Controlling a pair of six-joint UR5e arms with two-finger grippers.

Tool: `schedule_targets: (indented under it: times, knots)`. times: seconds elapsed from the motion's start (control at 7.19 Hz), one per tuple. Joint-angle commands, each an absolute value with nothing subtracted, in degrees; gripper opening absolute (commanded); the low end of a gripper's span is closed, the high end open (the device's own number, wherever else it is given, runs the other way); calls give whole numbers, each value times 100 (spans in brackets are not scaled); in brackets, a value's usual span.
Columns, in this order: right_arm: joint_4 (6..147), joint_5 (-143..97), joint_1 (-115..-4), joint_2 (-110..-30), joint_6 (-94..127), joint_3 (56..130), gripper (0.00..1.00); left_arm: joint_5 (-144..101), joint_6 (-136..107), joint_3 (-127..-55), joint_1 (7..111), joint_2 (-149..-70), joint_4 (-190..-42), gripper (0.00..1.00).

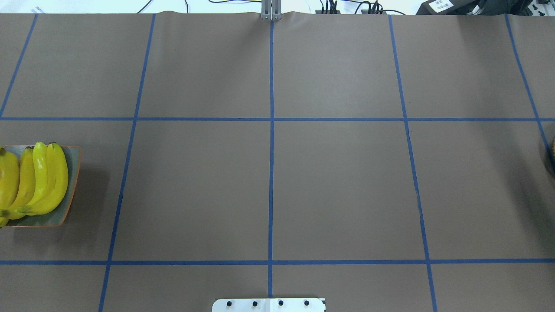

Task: Transfer all bananas from basket to plate

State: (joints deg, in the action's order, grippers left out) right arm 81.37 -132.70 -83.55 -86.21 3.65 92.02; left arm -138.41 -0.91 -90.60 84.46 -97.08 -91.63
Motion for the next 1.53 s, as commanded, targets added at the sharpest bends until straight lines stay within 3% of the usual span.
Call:
schedule_targets:
  times: [0.0, 1.39]
  knots:
    - [8121, -13342, -8358, -8631, 360, 9202, 100, -13913, -105, -9079, 8446, -9598, -9220, 99]
    - [8139, -13465, -8481, -8684, 369, 9167, 100, -13896, -114, -9158, 8420, -9624, -9229, 99]
